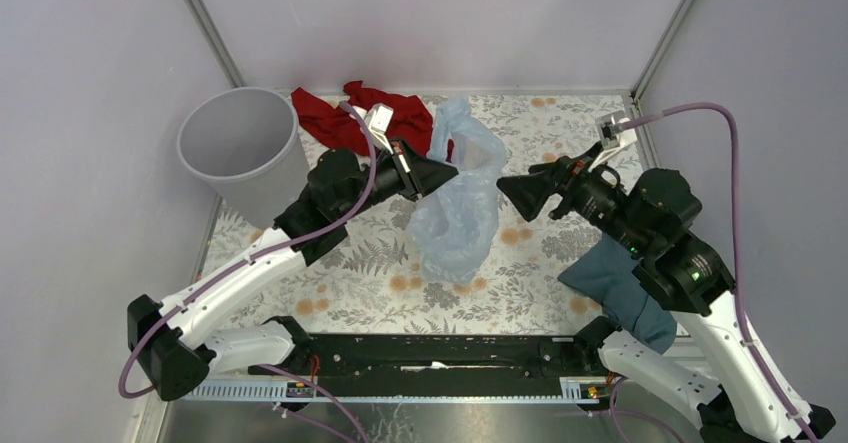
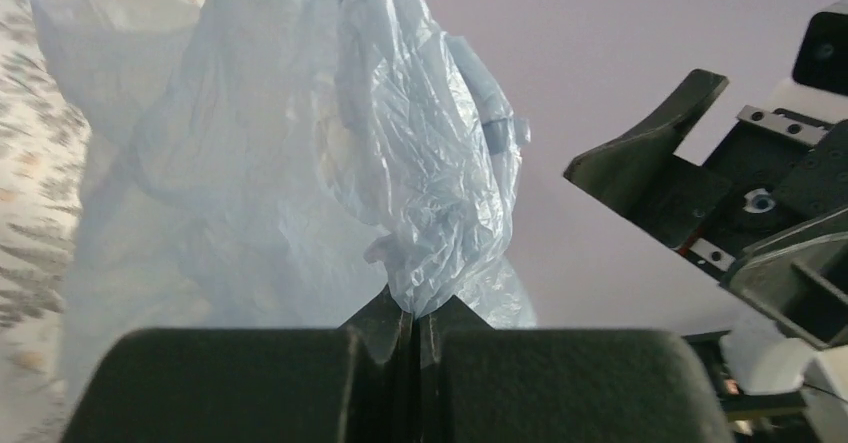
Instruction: Put the trash bags into the trash bin
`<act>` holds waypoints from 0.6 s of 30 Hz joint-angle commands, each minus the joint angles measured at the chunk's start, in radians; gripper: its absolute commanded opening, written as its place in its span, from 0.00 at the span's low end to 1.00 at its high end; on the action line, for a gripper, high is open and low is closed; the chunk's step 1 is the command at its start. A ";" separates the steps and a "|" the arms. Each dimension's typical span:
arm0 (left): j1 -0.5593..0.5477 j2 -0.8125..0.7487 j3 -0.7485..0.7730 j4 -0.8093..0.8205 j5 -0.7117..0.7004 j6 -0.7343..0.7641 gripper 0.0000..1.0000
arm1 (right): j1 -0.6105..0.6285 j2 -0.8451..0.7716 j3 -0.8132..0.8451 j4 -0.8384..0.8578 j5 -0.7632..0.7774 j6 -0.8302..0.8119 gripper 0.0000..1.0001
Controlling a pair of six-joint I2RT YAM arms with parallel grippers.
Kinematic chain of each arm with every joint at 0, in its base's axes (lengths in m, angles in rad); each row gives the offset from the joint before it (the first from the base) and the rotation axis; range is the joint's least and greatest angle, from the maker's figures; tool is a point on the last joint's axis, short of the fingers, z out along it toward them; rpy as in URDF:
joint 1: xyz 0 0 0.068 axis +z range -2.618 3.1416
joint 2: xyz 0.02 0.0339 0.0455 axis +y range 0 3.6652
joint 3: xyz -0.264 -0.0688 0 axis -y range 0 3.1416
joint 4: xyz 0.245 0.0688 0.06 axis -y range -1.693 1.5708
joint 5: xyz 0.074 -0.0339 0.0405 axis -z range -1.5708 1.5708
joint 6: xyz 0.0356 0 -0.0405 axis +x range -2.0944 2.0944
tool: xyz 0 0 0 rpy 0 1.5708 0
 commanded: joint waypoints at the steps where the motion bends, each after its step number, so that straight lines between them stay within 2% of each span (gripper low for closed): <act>1: 0.006 0.009 -0.014 0.110 0.067 -0.143 0.00 | 0.005 0.027 -0.074 0.001 -0.075 -0.091 1.00; 4: 0.005 0.006 -0.026 0.098 0.007 -0.162 0.00 | 0.008 0.060 -0.159 0.163 -0.244 -0.056 1.00; 5: 0.006 0.009 -0.026 0.103 0.005 -0.163 0.00 | 0.017 0.081 -0.171 0.183 -0.252 -0.048 1.00; 10: 0.005 0.044 -0.006 0.093 0.016 -0.153 0.00 | 0.216 0.169 -0.129 0.177 0.029 -0.121 1.00; 14: 0.004 0.056 0.006 0.078 0.005 -0.139 0.00 | 0.341 0.247 -0.080 0.197 0.173 -0.155 1.00; 18: 0.003 0.060 0.016 0.048 -0.025 -0.116 0.00 | 0.382 0.261 -0.092 0.260 0.329 -0.112 1.00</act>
